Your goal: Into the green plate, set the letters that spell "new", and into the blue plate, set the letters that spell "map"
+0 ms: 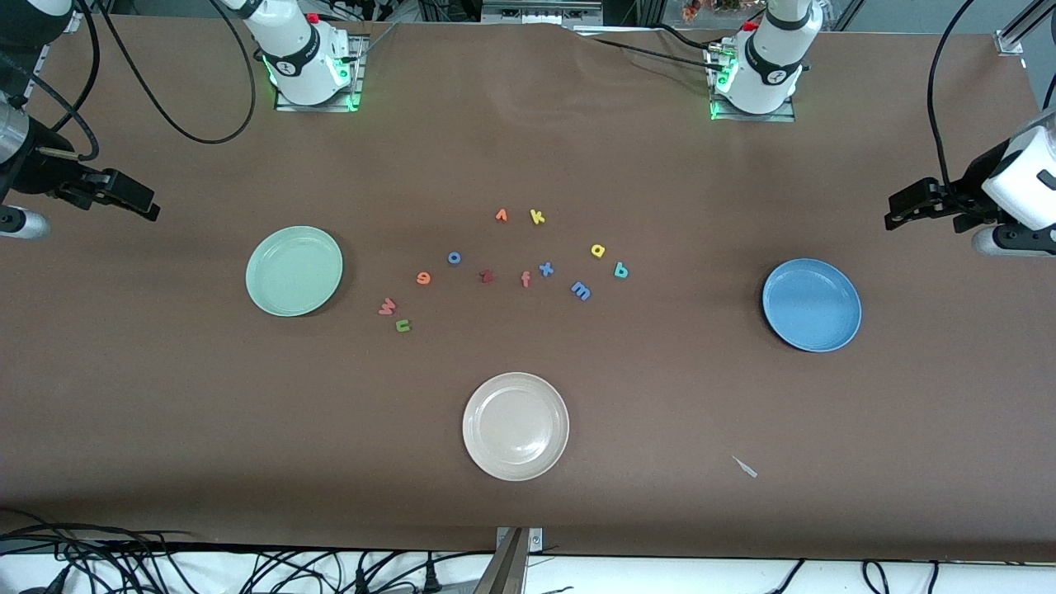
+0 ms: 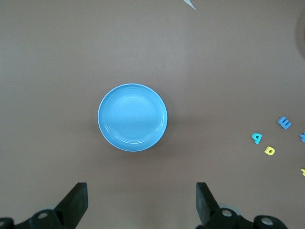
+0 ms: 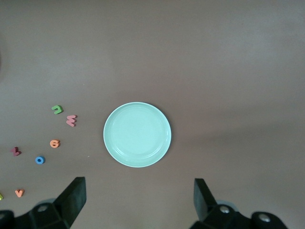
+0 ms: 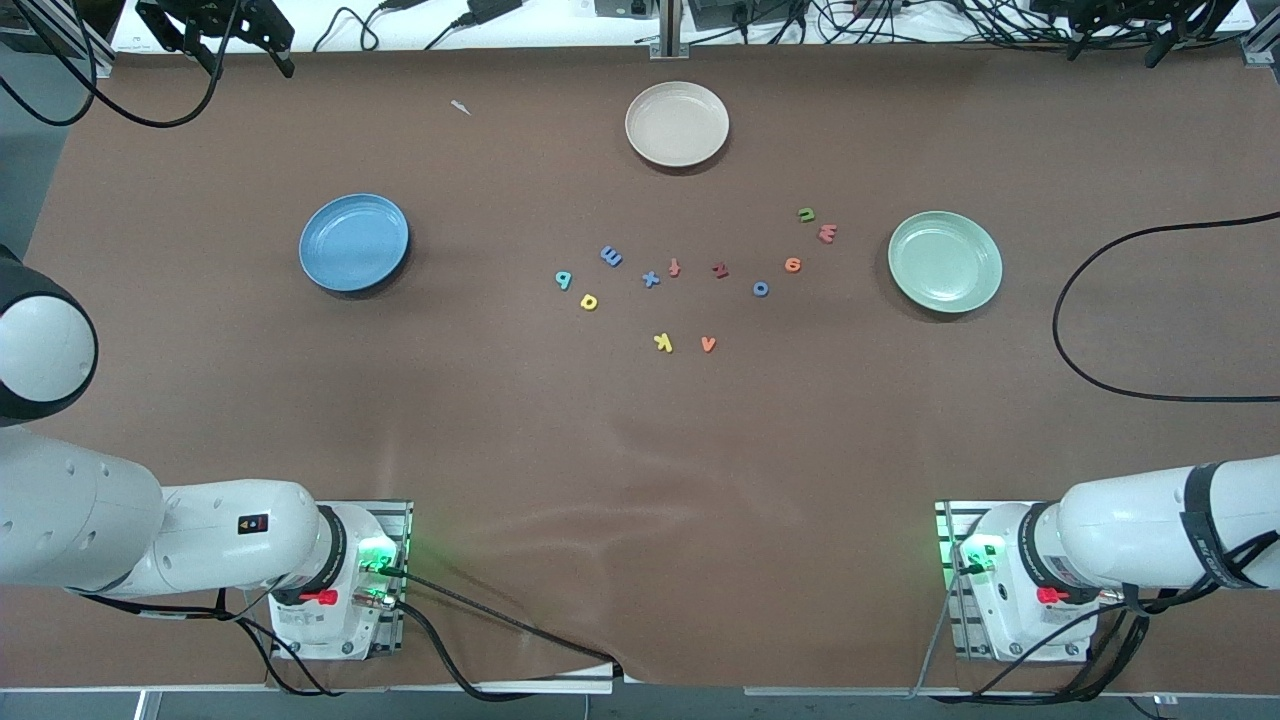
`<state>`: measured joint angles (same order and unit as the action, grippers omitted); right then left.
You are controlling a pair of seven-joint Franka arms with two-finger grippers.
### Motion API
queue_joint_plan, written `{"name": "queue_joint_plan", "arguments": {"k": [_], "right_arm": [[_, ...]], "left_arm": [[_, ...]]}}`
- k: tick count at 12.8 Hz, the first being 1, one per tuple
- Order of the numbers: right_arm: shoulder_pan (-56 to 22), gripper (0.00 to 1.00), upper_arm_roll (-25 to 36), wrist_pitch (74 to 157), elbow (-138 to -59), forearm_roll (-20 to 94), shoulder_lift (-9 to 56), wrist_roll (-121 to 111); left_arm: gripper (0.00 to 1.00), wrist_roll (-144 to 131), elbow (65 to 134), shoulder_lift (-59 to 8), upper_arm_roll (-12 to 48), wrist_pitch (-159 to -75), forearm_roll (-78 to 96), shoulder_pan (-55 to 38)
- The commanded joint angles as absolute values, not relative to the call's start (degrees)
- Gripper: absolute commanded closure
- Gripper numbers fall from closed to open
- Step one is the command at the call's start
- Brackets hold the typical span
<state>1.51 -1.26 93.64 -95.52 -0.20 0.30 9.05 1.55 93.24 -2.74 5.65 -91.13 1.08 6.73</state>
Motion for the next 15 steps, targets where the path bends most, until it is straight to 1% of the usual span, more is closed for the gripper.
{"name": "queue_joint_plan", "arguments": {"k": [1,3,5,7,9,12,14,15], "right_arm": [[1.9,0.00,-1.5,93.9,-96.5,0.6,-0.3,9.8],[1.9,0.00,-1.4,94.3,-96.6,0.7,0.6,9.7],[1.2,0.00,-1.7,92.7,-96.6,-0.1,3.0,8.7],[0.8,0.00,-1.8,93.9,-96.5,0.5,4.6,9.7],[-0.6,0.00,-1.8,97.6,-96.9,0.5,7.4,14.4],[-4.7,0.00,-1.8,105.2,-97.0,0.1,12.9,27.9],[-9.6,0.00,-1.8,109.0,-96.9,-0.3,16.2,43.0],[-10.5,0.00,-1.7,111.7,-96.9,-0.4,18.5,50.0]], "left_arm": [[0.00,1.2,94.3,-1.8,5.6,-91.9,2.0,6.6],[0.00,1.2,94.7,-1.8,5.6,-92.4,2.0,6.6],[0.00,1.2,94.7,-1.9,5.5,-92.5,2.0,6.5],[0.00,1.1,94.0,-2.9,5.6,-92.5,2.0,6.2],[0.00,-1.3,93.4,-4.9,6.0,-92.5,1.9,5.3],[0.00,-7.8,93.3,-7.2,6.3,-92.5,1.9,-0.9],[0.00,-11.5,93.3,-9.8,6.3,-93.1,1.9,-5.8],[0.00,-13.3,93.4,-11.0,6.5,-94.2,2.1,-7.9]]}}
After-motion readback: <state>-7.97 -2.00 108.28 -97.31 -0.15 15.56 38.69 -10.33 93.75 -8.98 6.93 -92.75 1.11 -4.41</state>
